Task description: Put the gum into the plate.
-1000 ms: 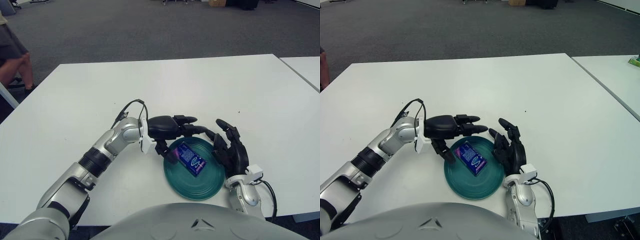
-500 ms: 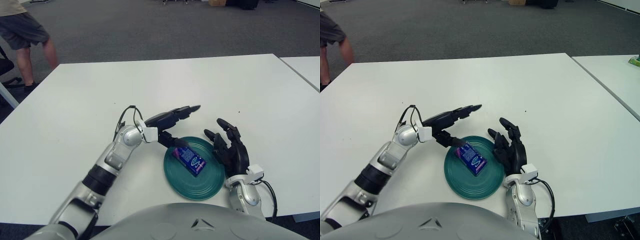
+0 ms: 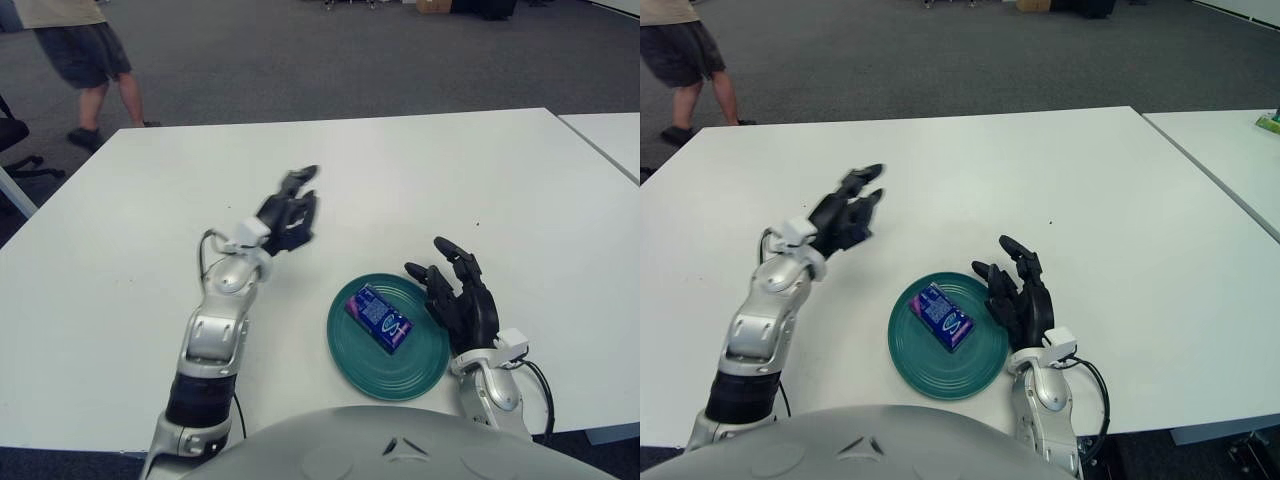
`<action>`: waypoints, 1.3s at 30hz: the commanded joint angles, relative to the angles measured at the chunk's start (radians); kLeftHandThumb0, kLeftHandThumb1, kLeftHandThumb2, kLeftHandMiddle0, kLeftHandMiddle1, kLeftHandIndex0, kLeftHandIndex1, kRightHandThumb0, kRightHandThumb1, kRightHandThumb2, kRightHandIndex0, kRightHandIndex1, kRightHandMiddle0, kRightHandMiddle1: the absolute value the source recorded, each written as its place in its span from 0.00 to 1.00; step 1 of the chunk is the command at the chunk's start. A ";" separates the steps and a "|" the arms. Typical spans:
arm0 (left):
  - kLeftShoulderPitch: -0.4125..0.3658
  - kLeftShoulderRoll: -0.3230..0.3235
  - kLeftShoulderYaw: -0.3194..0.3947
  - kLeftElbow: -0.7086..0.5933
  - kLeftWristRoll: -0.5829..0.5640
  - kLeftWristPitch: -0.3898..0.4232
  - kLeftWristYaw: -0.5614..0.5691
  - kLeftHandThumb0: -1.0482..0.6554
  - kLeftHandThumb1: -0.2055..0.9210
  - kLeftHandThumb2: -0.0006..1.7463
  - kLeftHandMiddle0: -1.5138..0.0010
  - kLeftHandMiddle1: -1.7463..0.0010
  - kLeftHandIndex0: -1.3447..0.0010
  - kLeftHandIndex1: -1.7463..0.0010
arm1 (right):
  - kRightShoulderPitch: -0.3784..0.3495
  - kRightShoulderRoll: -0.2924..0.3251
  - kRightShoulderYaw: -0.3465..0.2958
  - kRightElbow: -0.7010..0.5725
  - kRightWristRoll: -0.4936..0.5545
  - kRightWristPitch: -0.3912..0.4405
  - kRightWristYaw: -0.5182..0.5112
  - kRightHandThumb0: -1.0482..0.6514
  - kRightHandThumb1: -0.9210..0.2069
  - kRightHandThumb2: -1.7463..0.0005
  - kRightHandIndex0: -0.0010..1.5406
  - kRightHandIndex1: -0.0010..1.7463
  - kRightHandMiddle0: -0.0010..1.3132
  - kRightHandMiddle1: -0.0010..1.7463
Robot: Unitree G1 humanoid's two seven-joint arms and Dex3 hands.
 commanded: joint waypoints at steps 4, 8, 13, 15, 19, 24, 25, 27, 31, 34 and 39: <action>0.090 -0.056 0.038 -0.058 -0.075 0.068 0.055 0.17 1.00 0.53 0.67 0.96 1.00 0.52 | 0.075 -0.011 -0.019 0.082 0.024 0.128 -0.009 0.33 0.00 0.64 0.39 0.40 0.03 0.50; 0.160 -0.060 0.069 -0.056 -0.096 0.047 0.075 0.16 1.00 0.54 0.68 0.96 1.00 0.53 | 0.070 -0.016 -0.024 0.086 0.024 0.127 -0.008 0.33 0.00 0.65 0.38 0.40 0.04 0.50; 0.248 -0.037 0.073 -0.069 -0.090 -0.007 0.072 0.15 1.00 0.55 0.69 0.97 1.00 0.54 | 0.066 -0.022 -0.032 0.098 0.022 0.117 -0.003 0.34 0.00 0.65 0.38 0.40 0.04 0.51; 0.331 -0.023 0.072 -0.090 -0.084 -0.049 0.063 0.15 1.00 0.55 0.68 0.97 1.00 0.54 | 0.063 -0.025 -0.036 0.101 0.021 0.117 -0.001 0.34 0.00 0.65 0.38 0.40 0.04 0.51; 0.444 -0.015 0.047 -0.105 -0.073 -0.128 0.065 0.15 1.00 0.55 0.66 0.96 1.00 0.52 | 0.059 -0.029 -0.047 0.105 0.024 0.119 0.002 0.34 0.00 0.65 0.38 0.40 0.03 0.50; 0.553 -0.005 0.027 -0.057 -0.070 -0.270 0.057 0.17 1.00 0.54 0.64 0.95 0.98 0.50 | 0.052 -0.035 -0.065 0.105 0.031 0.129 0.010 0.33 0.00 0.65 0.38 0.40 0.03 0.50; 0.570 -0.003 0.026 -0.032 -0.071 -0.308 0.054 0.17 1.00 0.54 0.62 0.94 0.97 0.49 | 0.048 -0.036 -0.068 0.103 0.032 0.134 0.009 0.33 0.00 0.65 0.37 0.40 0.03 0.50; 0.586 -0.004 0.019 0.018 -0.072 -0.370 0.055 0.17 1.00 0.54 0.60 0.93 0.94 0.48 | 0.041 -0.040 -0.072 0.095 0.032 0.149 0.006 0.33 0.00 0.64 0.36 0.39 0.02 0.50; 0.568 -0.028 -0.001 0.112 -0.083 -0.455 0.066 0.17 1.00 0.52 0.56 0.91 0.88 0.45 | 0.029 -0.047 -0.079 0.076 0.022 0.170 -0.002 0.34 0.00 0.63 0.34 0.38 0.00 0.47; 0.541 -0.049 -0.014 0.174 -0.085 -0.508 0.077 0.17 1.00 0.52 0.56 0.87 0.86 0.45 | 0.026 -0.052 -0.084 0.074 0.015 0.170 -0.001 0.34 0.00 0.62 0.34 0.38 0.00 0.46; 0.503 -0.104 -0.045 0.316 -0.070 -0.667 0.113 0.17 1.00 0.51 0.62 0.73 0.84 0.43 | 0.024 -0.058 -0.092 0.067 0.008 0.168 -0.001 0.35 0.00 0.61 0.35 0.37 0.00 0.45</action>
